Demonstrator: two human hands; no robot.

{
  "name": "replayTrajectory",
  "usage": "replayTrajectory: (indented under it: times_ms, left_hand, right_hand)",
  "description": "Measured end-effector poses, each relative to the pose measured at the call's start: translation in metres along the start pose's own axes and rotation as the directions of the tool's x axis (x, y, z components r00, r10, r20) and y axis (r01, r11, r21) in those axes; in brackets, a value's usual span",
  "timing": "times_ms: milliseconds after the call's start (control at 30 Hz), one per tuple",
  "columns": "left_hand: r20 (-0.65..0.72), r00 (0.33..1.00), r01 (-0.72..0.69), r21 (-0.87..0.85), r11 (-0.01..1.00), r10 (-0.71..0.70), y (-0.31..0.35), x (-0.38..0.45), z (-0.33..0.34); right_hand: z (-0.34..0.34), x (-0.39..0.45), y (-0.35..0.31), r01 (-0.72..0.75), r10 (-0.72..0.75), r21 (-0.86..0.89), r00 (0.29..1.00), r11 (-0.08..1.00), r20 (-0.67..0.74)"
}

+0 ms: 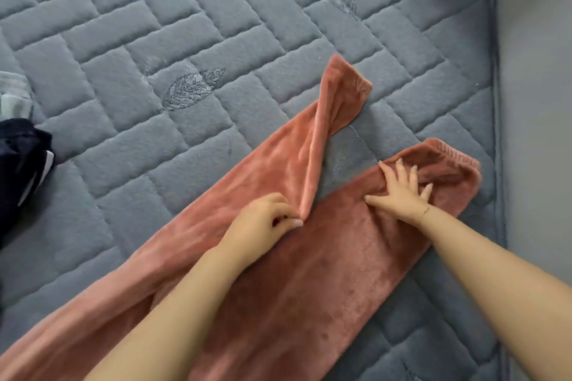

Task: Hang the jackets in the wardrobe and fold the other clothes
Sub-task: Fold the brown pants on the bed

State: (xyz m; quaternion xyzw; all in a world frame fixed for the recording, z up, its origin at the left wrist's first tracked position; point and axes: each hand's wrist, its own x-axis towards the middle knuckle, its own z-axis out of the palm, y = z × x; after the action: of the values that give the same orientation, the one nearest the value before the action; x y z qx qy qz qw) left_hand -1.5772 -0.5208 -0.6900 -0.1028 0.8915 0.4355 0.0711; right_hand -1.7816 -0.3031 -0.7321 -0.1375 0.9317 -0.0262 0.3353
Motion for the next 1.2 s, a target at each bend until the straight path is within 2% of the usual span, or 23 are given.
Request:
replayTrajectory:
  times_ms: [33,67,100,133,200,233,267,300,367,433,500,567,667,733,800,833,900,967,1000,1033,1100,1167,1200]
  left_hand:
    - [0.129,0.991,0.037,-0.016,0.999,-0.035,0.002,-0.007,0.008]
    - [0.137,0.988,0.082,-0.055,0.995,-0.074,0.003,-0.013,0.012]
    - [0.024,0.991,0.132,-0.118,0.984,-0.130,0.006,-0.018,0.011]
    - [-0.168,0.967,0.161,-0.170,0.972,-0.189,0.005,-0.020,0.006]
    - [-0.488,0.822,0.267,-0.125,0.955,-0.294,-0.009,-0.026,-0.007]
    - [-0.559,0.743,0.386,-0.091,0.918,-0.367,-0.018,-0.028,-0.017]
    - [-0.578,0.679,0.505,-0.078,0.859,-0.452,-0.029,-0.030,-0.025]
    - [-0.537,0.636,0.615,-0.081,0.784,-0.554,-0.040,-0.031,-0.032]
    - [-0.363,0.596,0.748,-0.071,0.659,-0.716,-0.058,-0.032,-0.038]
    - [-0.230,0.621,0.771,0.005,0.637,-0.749,-0.069,-0.034,-0.038]
    - [-0.193,0.637,0.765,0.041,0.642,-0.746,-0.074,-0.038,-0.040]
    - [-0.166,0.681,0.719,-0.032,0.694,-0.713,-0.073,-0.043,-0.045]
    - [-0.242,0.782,0.559,-0.136,0.818,-0.574,-0.061,-0.054,-0.047]
    - [-0.308,0.837,0.456,-0.067,0.888,-0.453,-0.051,-0.060,-0.045]
    - [-0.251,0.898,0.377,0.020,0.926,-0.361,-0.042,-0.065,-0.036]
    - [-0.192,0.912,0.376,0.039,0.926,-0.363,-0.038,-0.066,-0.031]
    - [-0.114,0.880,0.465,0.018,0.885,-0.460,-0.035,-0.070,-0.025]
    - [-0.134,0.833,0.540,-0.007,0.841,-0.536,-0.034,-0.074,-0.027]
    - [-0.183,0.819,0.551,-0.015,0.834,-0.544,-0.032,-0.077,-0.030]
    - [-0.257,0.805,0.546,-0.033,0.837,-0.535,-0.028,-0.081,-0.034]
    - [-0.422,0.768,0.492,-0.091,0.866,-0.481,-0.013,-0.092,-0.044]
    - [-0.500,0.769,0.414,-0.085,0.906,-0.398,0.009,-0.104,-0.049]
    - [-0.475,0.803,0.380,-0.058,0.923,-0.360,0.022,-0.111,-0.047]
  right_hand:
    - [-0.006,-0.005,-0.009,0.031,-0.016,0.115,0.991,0.993,-0.136]
    - [-0.011,-0.010,-0.020,0.120,-0.038,0.245,0.948,0.962,-0.317]
    - [-0.017,-0.015,-0.035,0.217,-0.034,0.351,0.888,0.911,-0.459]
    - [-0.022,-0.018,-0.052,0.283,-0.018,0.445,0.859,0.850,-0.512]
    - [-0.029,-0.016,-0.081,0.265,0.024,0.620,0.909,0.738,-0.417]
    - [-0.032,-0.015,-0.094,0.208,0.044,0.695,0.944,0.689,-0.327]
    - [-0.034,-0.013,-0.104,0.164,0.057,0.734,0.962,0.660,-0.266]
    - [-0.035,-0.012,-0.113,0.154,0.054,0.728,0.966,0.668,-0.253]
    - [-0.034,-0.010,-0.124,0.218,0.006,0.666,0.949,0.713,-0.317]
    - [-0.027,-0.009,-0.135,0.247,-0.061,0.674,0.956,0.697,-0.288]
    - [-0.020,-0.006,-0.146,0.187,-0.101,0.743,0.982,0.643,-0.160]
    - [-0.014,0.002,-0.155,0.119,-0.091,0.702,0.993,0.702,-0.077]
    - [-0.012,0.015,-0.176,-0.003,0.016,0.578,1.000,0.816,-0.018]
    - [-0.014,0.024,-0.194,-0.111,0.133,0.540,0.991,0.834,-0.003]
    - [-0.015,0.034,-0.202,-0.189,0.229,0.448,0.973,0.874,-0.035]
    - [-0.014,0.036,-0.203,-0.203,0.241,0.363,0.969,0.909,-0.061]
    - [-0.008,0.037,-0.198,-0.162,0.192,0.210,0.972,0.964,-0.132]
    - [-0.008,0.033,-0.187,-0.058,0.112,0.241,0.969,0.969,-0.219]
    - [-0.011,0.028,-0.179,0.013,0.082,0.355,0.965,0.935,-0.251]
    - [-0.019,0.019,-0.171,0.084,0.068,0.550,0.966,0.831,-0.251]
    - [-0.041,-0.007,-0.154,0.190,0.024,0.871,0.974,0.453,-0.225]
    - [-0.064,-0.036,-0.131,0.220,0.001,0.966,0.975,0.139,-0.222]
    - [-0.071,-0.050,-0.115,0.213,0.004,0.976,0.977,0.038,-0.213]
